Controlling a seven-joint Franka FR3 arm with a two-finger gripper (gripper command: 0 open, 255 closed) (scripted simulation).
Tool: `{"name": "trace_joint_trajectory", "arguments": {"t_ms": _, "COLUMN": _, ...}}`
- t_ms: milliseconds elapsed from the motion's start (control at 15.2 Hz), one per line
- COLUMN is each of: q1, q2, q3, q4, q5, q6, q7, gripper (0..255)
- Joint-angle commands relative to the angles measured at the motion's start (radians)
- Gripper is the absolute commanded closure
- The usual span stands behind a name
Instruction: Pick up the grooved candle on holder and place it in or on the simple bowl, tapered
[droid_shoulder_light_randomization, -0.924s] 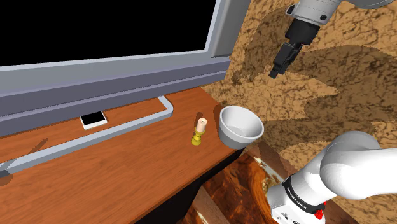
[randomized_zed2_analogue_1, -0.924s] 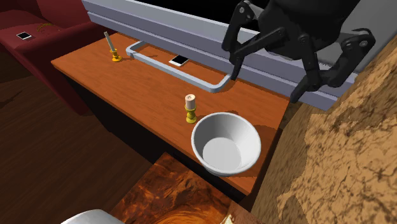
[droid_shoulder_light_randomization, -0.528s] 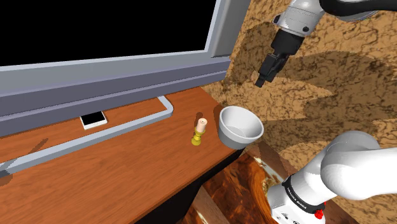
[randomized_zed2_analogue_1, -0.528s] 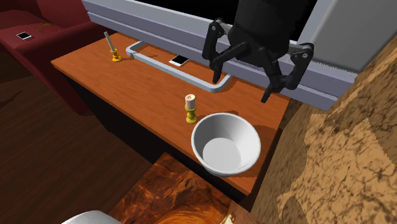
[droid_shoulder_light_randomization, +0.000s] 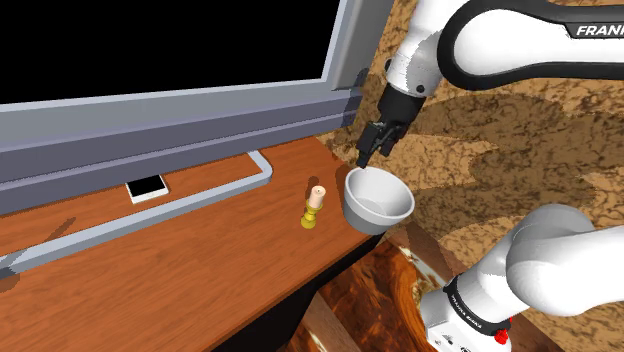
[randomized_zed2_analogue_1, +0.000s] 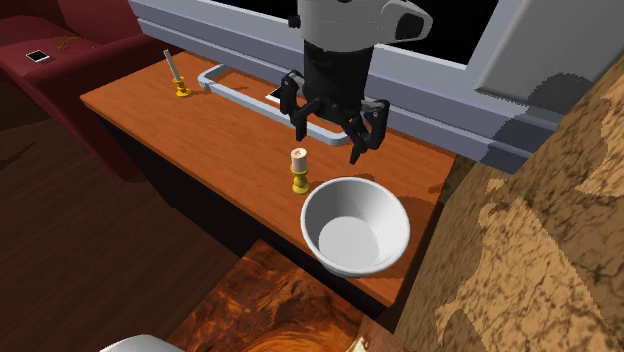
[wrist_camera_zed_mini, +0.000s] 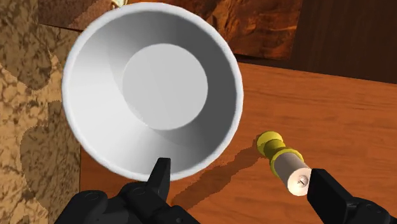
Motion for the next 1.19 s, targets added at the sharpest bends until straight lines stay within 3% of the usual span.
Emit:
{"name": "trace_joint_trajectory", "arguments": {"t_ms": 0, "q1": 0.012, "q2": 0.031, "q3": 0.046, "q4": -0.022, "q5": 0.016, "q6": 0.061, "q7": 0.05, "gripper": 0}}
{"name": "trace_joint_trajectory", "arguments": {"t_ms": 528, "q1": 0.018, "q2": 0.27, "q3": 0.226, "q4": -0.008, "q5": 0.008, "q6": 0.305, "q7": 0.261, "gripper": 0}}
{"name": "trace_joint_trajectory", "arguments": {"t_ms": 1122, "q1": 0.011, "q2": 0.339, "q3": 0.247, "q4": -0.061, "q5": -0.003, "q6": 0.426, "q7": 0.275, "gripper": 0}}
